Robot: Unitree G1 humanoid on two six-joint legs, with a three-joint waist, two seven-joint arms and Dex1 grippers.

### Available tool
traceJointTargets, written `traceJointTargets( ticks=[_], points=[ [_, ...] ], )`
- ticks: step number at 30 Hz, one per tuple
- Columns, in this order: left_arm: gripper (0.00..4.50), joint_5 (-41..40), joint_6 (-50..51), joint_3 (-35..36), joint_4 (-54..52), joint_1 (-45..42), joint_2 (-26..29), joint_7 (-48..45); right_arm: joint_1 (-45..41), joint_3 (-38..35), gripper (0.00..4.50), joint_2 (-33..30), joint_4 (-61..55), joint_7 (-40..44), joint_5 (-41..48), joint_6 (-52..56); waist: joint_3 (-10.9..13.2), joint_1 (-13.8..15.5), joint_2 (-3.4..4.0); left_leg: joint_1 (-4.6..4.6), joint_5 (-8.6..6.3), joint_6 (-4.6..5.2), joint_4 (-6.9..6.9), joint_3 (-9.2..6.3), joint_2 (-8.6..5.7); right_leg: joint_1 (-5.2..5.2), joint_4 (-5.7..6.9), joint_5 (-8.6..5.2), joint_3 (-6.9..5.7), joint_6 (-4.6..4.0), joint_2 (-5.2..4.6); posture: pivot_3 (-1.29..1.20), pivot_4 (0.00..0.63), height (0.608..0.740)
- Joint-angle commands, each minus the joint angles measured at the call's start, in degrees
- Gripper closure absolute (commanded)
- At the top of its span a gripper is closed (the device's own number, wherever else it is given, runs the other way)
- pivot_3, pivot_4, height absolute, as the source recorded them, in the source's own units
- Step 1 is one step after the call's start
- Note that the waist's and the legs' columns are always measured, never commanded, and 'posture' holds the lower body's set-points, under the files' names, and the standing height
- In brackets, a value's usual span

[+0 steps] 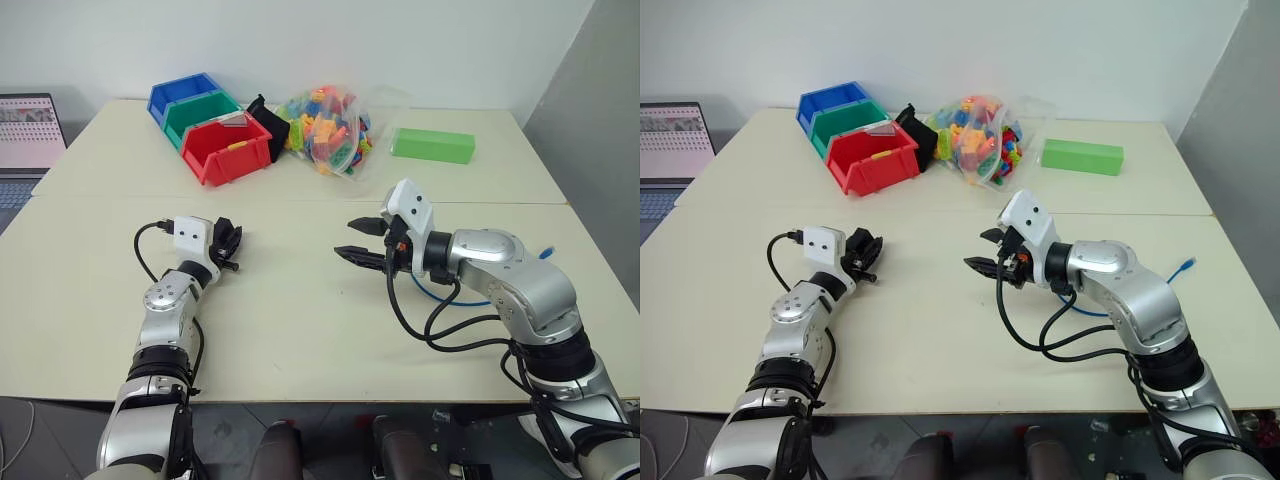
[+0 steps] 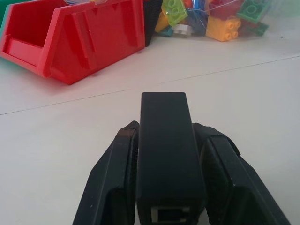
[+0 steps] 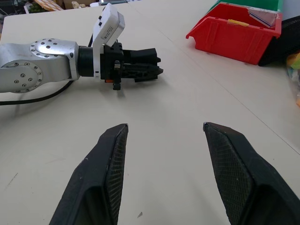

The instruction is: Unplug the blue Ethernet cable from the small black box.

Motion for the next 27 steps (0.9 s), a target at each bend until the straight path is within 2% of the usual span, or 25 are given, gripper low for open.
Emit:
traceJointTargets(
  ticks=[1,3,6,10,12,16,19,22,27],
  points=[
    [1.65,-1.4,2.4,1.2,-6.2,3.5,0.1,-0.4,-1.3,-0.6,1.8,-0.2,-1.8,-0.2,-0.1,0.0,0.0,-0.1,0.0,0.0,0.0,0.0,0.0,-0.01,0.01,0.0,0.0,0.0,0.0,0.0,0.0,0.0,0.15,0.74],
    [1.17,-2.4,6.0,1.7,-12.0,7.2,0.7,-0.2,-1.0,-0.5,1.8,-0.3,-1.8,-0.3,-0.2,0.0,0.0,-0.2,0.0,0.01,0.0,0.0,-0.01,-0.01,0.02,0.0,0.0,0.0,0.0,0.0,0.0,0.0,0.15,0.74],
    [1.17,-3.8,12.6,2.5,-19.9,11.5,1.8,0.2,-0.2,-0.5,1.8,-0.6,-2.0,-0.5,-0.4,0.0,0.0,-0.2,0.0,0.01,0.0,-0.01,-0.01,-0.01,0.02,0.0,0.02,0.0,0.02,-0.01,-0.01,0.0,0.15,0.74],
    [1.17,-5.5,24.8,3.4,-34.7,19.2,6.9,-1.0,3.1,-2.1,1.8,-1.9,-2.7,-1.0,-0.5,-0.1,0.0,-0.6,-0.03,0.03,0.0,-0.01,-0.02,-0.06,0.05,0.03,0.01,-0.02,0.08,0.02,-0.01,0.0,0.15,0.74],
    [1.17,-6.3,29.2,4.6,-40.1,21.7,10.0,-1.5,5.6,-4.5,1.8,-3.5,-3.6,-0.2,0.6,-0.5,0.0,-0.6,-0.01,0.04,0.0,-0.01,-0.03,-0.07,0.04,0.03,0.02,-0.04,0.16,0.05,-0.02,0.0,0.15,0.74],
    [1.17,-11.6,37.3,8.1,-48.8,25.7,18.0,-9.1,9.9,-8.9,1.8,-7.2,-4.2,2.0,2.2,-2.5,0.0,-0.4,-0.02,0.03,0.0,-0.01,-0.03,-0.11,0.02,0.04,-0.01,-0.14,0.16,0.23,-0.04,0.0,0.15,0.74],
    [1.17,-13.7,39.4,11.1,-51.6,27.0,24.2,-14.7,13.2,-13.2,1.8,-11.1,-3.2,4.6,3.7,-3.1,0.0,-0.4,-0.06,0.04,0.0,0.0,-0.04,-0.1,0.03,0.04,-0.03,-0.15,0.15,0.23,-0.04,0.0,0.15,0.74],
    [1.17,-15.3,41.3,11.8,-52.1,26.7,27.5,-17.8,15.6,-15.6,1.8,-14.1,-2.8,7.1,5.2,-3.3,0.1,-0.6,-0.01,0.12,0.0,0.0,-0.09,0.01,0.02,0.04,-0.04,-0.17,0.16,0.21,-0.04,0.0,0.15,0.74],
    [1.17,-16.6,43.8,12.2,-51.8,24.0,29.5,-19.6,16.2,-16.5,1.8,-15.9,-1.6,7.9,5.3,-4.3,0.1,-0.7,-0.01,0.13,0.0,0.0,-0.11,-0.01,0.05,0.03,-0.05,-0.19,0.19,0.2,-0.01,0.0,0.15,0.74]
  ],
)
